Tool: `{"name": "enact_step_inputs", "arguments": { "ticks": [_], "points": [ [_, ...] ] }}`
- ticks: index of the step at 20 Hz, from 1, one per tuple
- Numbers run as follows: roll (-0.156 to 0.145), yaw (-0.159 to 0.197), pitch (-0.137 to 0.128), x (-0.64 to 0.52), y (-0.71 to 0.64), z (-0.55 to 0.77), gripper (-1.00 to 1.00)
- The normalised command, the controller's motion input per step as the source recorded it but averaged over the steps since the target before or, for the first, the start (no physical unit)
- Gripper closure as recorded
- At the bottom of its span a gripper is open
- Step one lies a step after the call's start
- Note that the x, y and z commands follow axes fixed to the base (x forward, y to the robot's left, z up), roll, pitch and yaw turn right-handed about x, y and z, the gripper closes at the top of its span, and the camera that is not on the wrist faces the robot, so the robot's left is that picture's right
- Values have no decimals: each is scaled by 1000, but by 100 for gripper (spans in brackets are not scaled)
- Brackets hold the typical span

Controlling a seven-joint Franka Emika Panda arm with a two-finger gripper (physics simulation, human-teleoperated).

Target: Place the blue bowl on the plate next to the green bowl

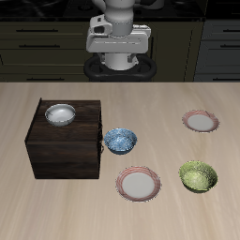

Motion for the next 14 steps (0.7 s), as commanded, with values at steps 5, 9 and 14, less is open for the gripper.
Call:
{"name": "enact_step_inputs", "arguments": {
  "ticks": [5, 9, 14],
  "points": [
    [2, -8, 18, 170, 25, 12, -100],
    [25, -1, 2, 196, 65, 21, -100],
    [-8, 1, 13, 271, 41, 46, -100]
  ]
}}
